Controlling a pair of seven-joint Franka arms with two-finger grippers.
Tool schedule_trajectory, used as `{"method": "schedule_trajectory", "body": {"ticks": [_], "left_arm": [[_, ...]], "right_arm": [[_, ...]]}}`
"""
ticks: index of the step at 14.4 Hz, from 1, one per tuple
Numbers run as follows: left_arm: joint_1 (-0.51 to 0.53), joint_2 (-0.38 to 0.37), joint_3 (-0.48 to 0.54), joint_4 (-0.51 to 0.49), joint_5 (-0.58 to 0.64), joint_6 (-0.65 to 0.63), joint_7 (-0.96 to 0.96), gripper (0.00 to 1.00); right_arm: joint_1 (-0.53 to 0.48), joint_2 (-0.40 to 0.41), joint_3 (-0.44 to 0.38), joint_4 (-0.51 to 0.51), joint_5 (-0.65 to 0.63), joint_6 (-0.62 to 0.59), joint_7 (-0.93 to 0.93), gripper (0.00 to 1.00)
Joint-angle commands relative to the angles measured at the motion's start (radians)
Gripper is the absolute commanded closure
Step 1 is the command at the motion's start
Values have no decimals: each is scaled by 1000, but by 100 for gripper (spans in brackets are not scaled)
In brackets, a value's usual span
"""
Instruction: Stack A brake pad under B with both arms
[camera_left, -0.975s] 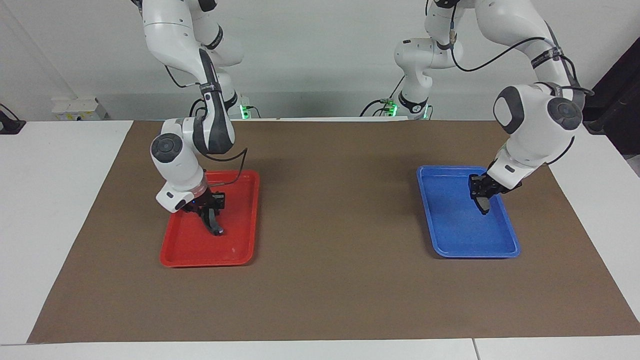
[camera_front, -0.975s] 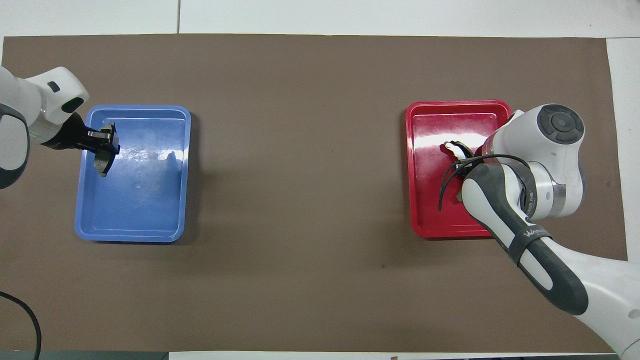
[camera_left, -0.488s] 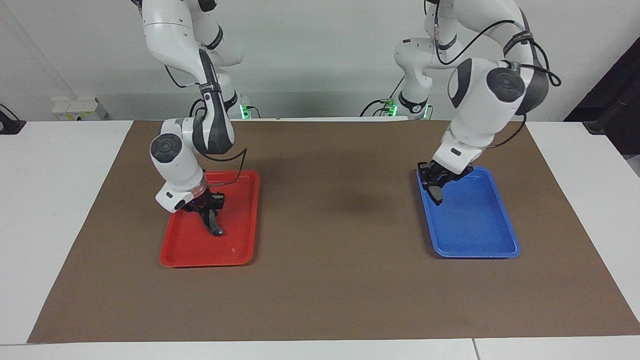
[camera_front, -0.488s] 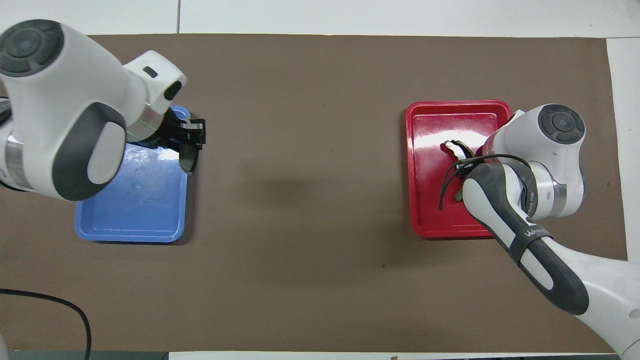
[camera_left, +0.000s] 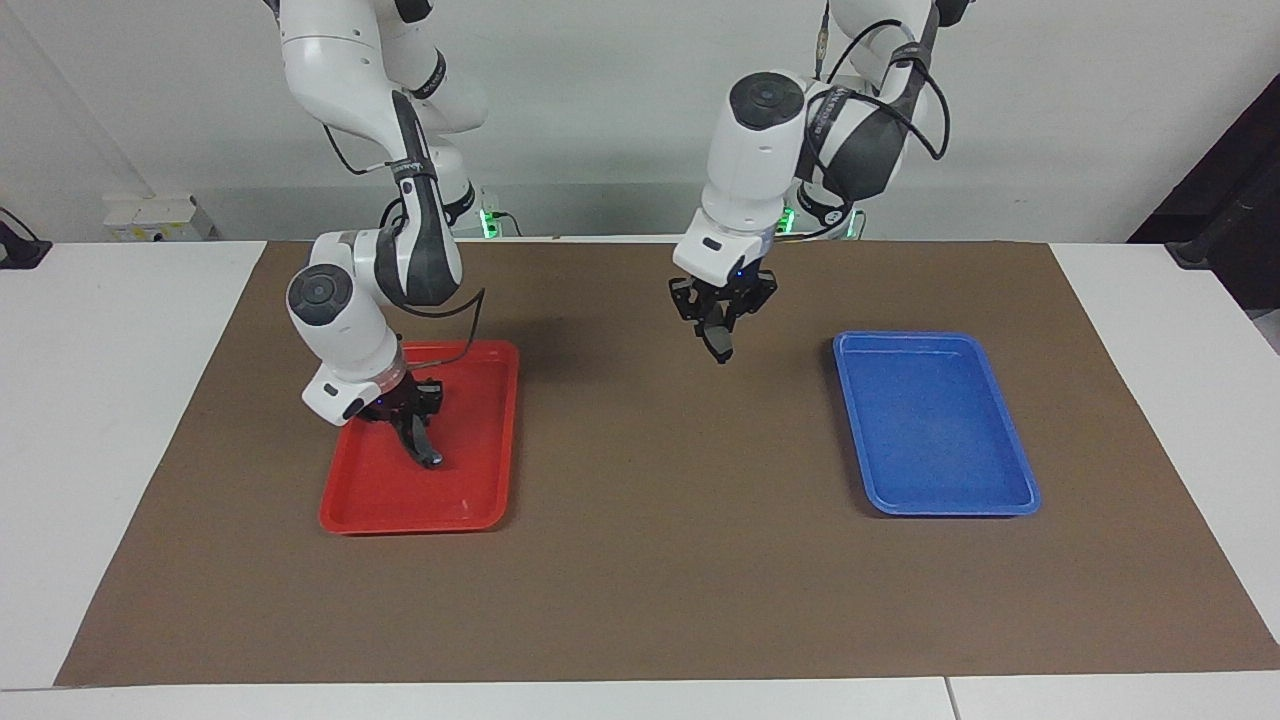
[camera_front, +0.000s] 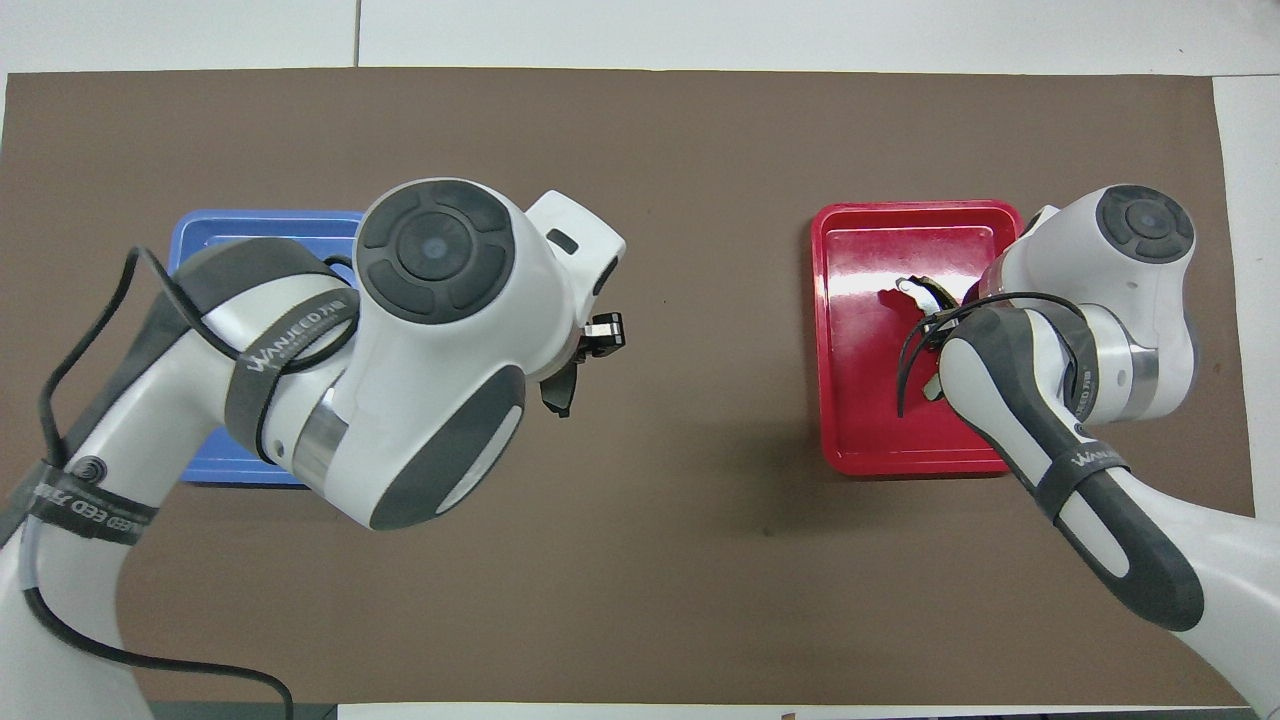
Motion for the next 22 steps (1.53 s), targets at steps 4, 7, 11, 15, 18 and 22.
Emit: {"method": "schedule_trajectory", "body": {"ticks": [4, 7, 11, 15, 18, 22], "left_arm": [[-62, 168, -9, 40, 129, 126, -126, 99], [-129, 296, -6, 66, 211, 201, -218, 99], [-191, 402, 17, 109, 231, 228, -278, 99], [-220, 465, 16, 141, 231, 262, -321, 99], [-220, 502, 14, 165, 235, 266, -327, 99], [-218, 505, 17, 163, 235, 275, -325, 96]], "right_arm": [[-36, -37, 2, 275, 22, -377, -63, 100], [-86, -57, 3, 374, 23, -523, -134, 100], [-83, -92, 5, 380, 11, -563, -133, 100], [-68, -97, 5, 368, 14, -557, -125, 100], [-76, -106, 5, 351, 14, -551, -127, 100], [-74, -106, 5, 351, 14, -545, -127, 100]]}}
